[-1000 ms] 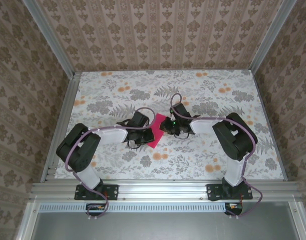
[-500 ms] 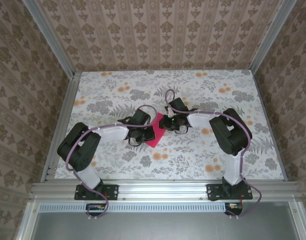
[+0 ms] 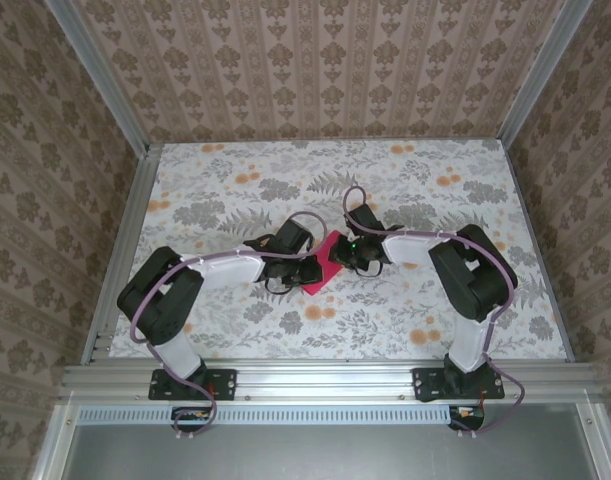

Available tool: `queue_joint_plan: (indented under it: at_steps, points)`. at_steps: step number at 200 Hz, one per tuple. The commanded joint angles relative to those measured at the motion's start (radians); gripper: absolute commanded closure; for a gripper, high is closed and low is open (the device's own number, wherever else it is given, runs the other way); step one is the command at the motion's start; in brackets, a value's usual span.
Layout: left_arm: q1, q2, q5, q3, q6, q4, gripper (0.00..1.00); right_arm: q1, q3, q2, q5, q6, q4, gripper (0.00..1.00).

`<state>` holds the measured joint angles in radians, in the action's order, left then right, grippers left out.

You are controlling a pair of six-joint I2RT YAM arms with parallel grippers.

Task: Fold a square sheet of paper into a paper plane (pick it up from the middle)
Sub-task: Rotate the square sheet of paper at the center of the table, then first fold in half a square sheet of paper at the center of the table.

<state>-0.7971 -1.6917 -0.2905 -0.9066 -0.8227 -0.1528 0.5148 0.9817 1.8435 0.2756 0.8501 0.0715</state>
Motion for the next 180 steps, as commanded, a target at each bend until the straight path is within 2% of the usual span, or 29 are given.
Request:
queue_joint_plan:
  at_steps: [1, 78, 126, 143, 180]
  points:
    - [0.006, -0.029, 0.005, -0.007, -0.025, 0.000, 0.86, 0.004, -0.025, -0.023, -0.065, 0.067, 0.027, 0.81]
    - [-0.002, -0.063, -0.105, 0.012, -0.039, 0.062, 0.86, 0.004, -0.027, 0.012, -0.039, 0.104, 0.002, 0.82]
    - [-0.002, -0.086, -0.096, 0.008, -0.039, 0.001, 0.88, -0.002, -0.039, 0.006, -0.028, 0.100, -0.013, 0.82]
    - [-0.002, -0.094, -0.088, 0.011, -0.043, -0.011, 0.89, -0.008, -0.043, -0.003, -0.011, 0.075, -0.024, 0.82]
    - [-0.002, -0.100, -0.065, 0.015, -0.045, -0.037, 0.90, -0.027, -0.091, -0.105, 0.117, -0.073, -0.083, 0.83]
